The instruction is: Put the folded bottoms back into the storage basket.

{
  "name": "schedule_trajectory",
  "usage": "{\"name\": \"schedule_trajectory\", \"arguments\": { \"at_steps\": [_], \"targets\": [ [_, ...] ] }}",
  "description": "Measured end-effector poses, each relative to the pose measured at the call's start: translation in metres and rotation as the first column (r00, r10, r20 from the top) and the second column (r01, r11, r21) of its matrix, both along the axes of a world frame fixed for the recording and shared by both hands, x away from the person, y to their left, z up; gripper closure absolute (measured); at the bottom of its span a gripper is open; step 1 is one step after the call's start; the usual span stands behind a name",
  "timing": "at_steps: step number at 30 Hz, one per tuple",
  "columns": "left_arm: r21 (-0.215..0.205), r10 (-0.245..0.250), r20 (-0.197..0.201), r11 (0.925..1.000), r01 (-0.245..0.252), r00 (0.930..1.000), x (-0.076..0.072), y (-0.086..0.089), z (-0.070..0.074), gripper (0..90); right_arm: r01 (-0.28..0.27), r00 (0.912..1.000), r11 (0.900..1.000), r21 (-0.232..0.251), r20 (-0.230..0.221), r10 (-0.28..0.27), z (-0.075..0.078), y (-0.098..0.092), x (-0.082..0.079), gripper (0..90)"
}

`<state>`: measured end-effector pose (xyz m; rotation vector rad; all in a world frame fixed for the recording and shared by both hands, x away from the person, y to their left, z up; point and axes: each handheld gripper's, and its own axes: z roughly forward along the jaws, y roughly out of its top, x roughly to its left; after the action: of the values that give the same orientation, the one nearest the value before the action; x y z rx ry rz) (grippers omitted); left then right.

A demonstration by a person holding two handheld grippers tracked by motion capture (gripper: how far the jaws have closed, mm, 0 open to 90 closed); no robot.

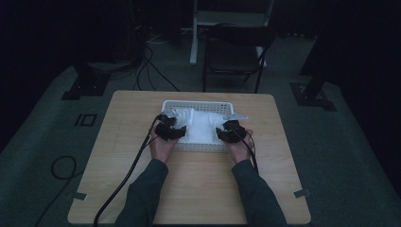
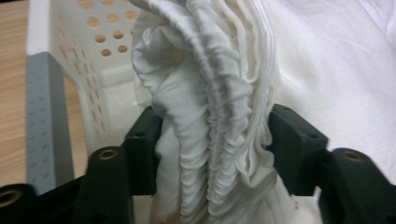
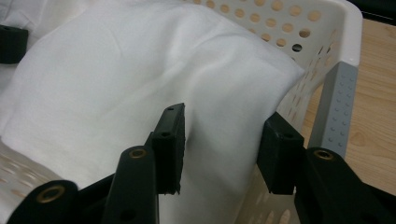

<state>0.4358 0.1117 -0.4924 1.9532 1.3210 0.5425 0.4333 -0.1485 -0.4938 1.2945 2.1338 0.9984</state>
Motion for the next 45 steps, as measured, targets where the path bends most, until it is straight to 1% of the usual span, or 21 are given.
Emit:
{"name": "schedule_trajectory", "arguments": {
  "at_steps": [5, 7, 8, 13, 17, 22, 24, 26, 28, 30, 32, 33, 36, 38, 41, 42, 43, 45],
  "targets": [
    [0.004, 0.011, 0.015, 0.9999, -0.011, 0.9998, -0.003, 0.005, 0.002, 33.3, 0.0, 1.0, 1.0, -0.009, 0.007, 0.0, 0.0, -0.001, -0.002, 55.1],
    [0.013, 0.023, 0.044, 0.9996, -0.023, 0.9988, -0.005, 0.007, 0.005, 30.5, 0.002, 0.9999, 1.0, -0.013, 0.011, -0.002, 0.001, -0.001, -0.002, 54.6],
    [0.004, 0.013, 0.051, 0.9999, -0.013, 0.9986, -0.006, 0.008, 0.007, 29.9, 0.003, 0.9999, 1.0, -0.014, 0.013, -0.003, 0.001, -0.002, -0.003, 54.5],
    [-0.001, 0.003, 0.082, 1.0, -0.002, 0.9966, -0.01, 0.012, 0.015, 29.7, 0.006, 0.9992, 1.0, -0.003, 0.038, -0.006, 0.007, -0.006, -0.006, 53.7],
    [-0.021, 0.001, 0.1, 0.9998, 0.002, 0.9949, -0.012, 0.016, 0.02, 30.5, 0.009, 0.9984, 1.0, 0.008, 0.055, -0.01, 0.014, -0.01, -0.008, 52.9],
    [-0.027, -0.011, 0.136, 0.9995, 0.015, 0.9906, -0.019, 0.02, 0.027, 31.5, 0.026, 0.9983, 0.999, 0.02, 0.051, -0.027, 0.018, -0.019, -0.01, 50.6],
    [-0.024, -0.019, 0.145, 0.9995, 0.023, 0.9893, -0.022, 0.022, 0.028, 31.6, 0.038, 0.998, 0.999, 0.02, 0.051, -0.038, 0.018, -0.024, -0.011, 49.9],
    [-0.03, -0.022, 0.153, 0.9992, 0.027, 0.988, -0.026, 0.023, 0.027, 31.7, 0.046, 0.9976, 0.999, 0.025, 0.051, -0.047, 0.019, -0.029, -0.013, 49.7],
    [-0.04, -0.037, 0.154, 0.9982, 0.044, 0.9874, -0.028, 0.026, 0.027, 31.7, 0.052, 0.9971, 0.998, 0.034, 0.054, -0.054, 0.019, -0.034, -0.016, 49.3],
    [-0.039, -0.054, 0.155, 0.9974, 0.061, 0.9864, -0.03, 0.028, 0.025, 31.5, 0.059, 0.9967, 0.997, 0.04, 0.054, -0.061, 0.019, -0.04, -0.018, 49.2],
    [-0.028, -0.06, 0.162, 0.9975, 0.065, 0.9849, -0.032, 0.03, 0.024, 31.5, 0.065, 0.9962, 0.997, 0.047, 0.054, -0.068, 0.019, -0.045, -0.02, 48.7],
    [-0.03, -0.061, 0.164, 0.9973, 0.067, 0.9846, -0.033, 0.032, 0.024, 31.5, 0.068, 0.996, 0.996, 0.051, 0.054, -0.071, 0.019, -0.048, -0.022, 48.6],
    [-0.028, -0.05, 0.182, 0.998, 0.056, 0.982, -0.036, 0.038, 0.022, 31.8, 0.079, 0.995, 0.995, 0.061, 0.056, -0.082, 0.018, -0.056, -0.026, 48.4],
    [-0.047, -0.042, 0.179, 0.9976, 0.051, 0.983, -0.037, 0.042, 0.02, 31.7, 0.086, 0.9943, 0.994, 0.068, 0.058, -0.09, 0.017, -0.061, -0.03, 48.2],
    [-0.048, -0.028, 0.175, 0.9982, 0.037, 0.9841, -0.04, 0.049, 0.017, 31.7, 0.1, 0.9927, 0.992, 0.082, 0.06, -0.105, 0.016, -0.07, -0.034, 48.1],
    [-0.043, -0.019, 0.184, 0.9987, 0.027, 0.9827, -0.041, 0.051, 0.016, 31.7, 0.106, 0.9921, 0.991, 0.086, 0.058, -0.111, 0.016, -0.072, -0.036, 47.9],
    [-0.044, -0.008, 0.199, 0.9989, 0.017, 0.98, -0.044, 0.053, 0.015, 32.2, 0.11, 0.9916, 0.99, 0.09, 0.058, -0.115, 0.015, -0.075, -0.037, 47.8],
    [-0.052, 0.013, 0.208, 0.9986, -0.002, 0.978, -0.047, 0.058, 0.013, 33.3, 0.118, 0.9908, 0.989, 0.089, 0.056, -0.124, 0.012, -0.081, -0.041, 47.7]
  ]
}}
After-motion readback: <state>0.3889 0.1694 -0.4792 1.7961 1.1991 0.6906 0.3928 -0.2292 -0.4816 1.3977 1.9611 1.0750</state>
